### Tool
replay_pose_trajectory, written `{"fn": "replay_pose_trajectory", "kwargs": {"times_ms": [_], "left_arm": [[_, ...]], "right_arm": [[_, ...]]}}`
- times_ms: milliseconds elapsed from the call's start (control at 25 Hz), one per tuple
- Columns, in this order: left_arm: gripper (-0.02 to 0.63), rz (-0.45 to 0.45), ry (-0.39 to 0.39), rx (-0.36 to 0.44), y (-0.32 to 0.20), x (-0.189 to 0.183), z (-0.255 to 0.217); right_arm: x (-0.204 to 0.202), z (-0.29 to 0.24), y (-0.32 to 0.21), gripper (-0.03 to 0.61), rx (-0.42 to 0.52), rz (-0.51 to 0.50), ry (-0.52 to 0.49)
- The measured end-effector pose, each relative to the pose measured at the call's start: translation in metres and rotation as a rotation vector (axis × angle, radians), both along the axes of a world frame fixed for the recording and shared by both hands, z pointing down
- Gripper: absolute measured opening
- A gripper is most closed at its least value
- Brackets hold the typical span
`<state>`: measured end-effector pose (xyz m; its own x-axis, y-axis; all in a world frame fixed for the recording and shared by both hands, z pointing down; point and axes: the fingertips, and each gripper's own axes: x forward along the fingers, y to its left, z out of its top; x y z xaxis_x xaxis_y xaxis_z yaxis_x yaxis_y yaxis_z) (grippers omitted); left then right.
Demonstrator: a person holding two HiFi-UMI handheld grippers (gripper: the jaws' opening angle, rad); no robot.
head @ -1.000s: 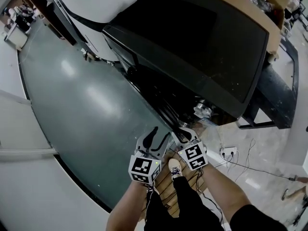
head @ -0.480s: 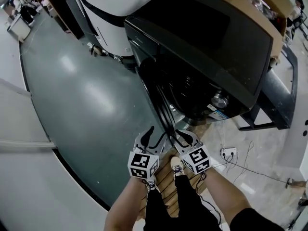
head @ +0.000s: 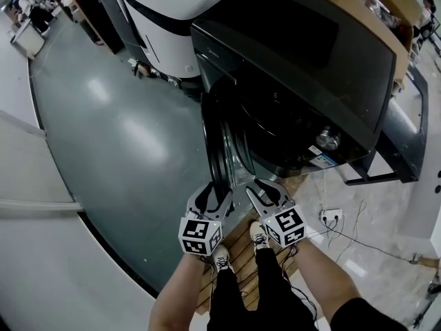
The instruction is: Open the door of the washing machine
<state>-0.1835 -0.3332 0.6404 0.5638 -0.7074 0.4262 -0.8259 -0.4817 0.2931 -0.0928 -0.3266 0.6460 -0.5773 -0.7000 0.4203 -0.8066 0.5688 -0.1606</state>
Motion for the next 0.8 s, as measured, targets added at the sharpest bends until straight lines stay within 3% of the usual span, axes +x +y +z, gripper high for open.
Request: {"fn": "replay_pose_trajectory", "kwargs": {"times_ms": [360,800], "left_arm": [[0.232,-0.113,-0.034,0.006,-0.006,-0.069,0.000],[0.232,-0.187,-0.073,0.014,-0.019,-0.126,-0.001]], "right_arm": [[-0.027,-0.016,-0.012,0.130,0.015,0.005,-0.042],[-0.072,-0.038,-0.036,0.130,0.047,-0.022,-0.064]]}}
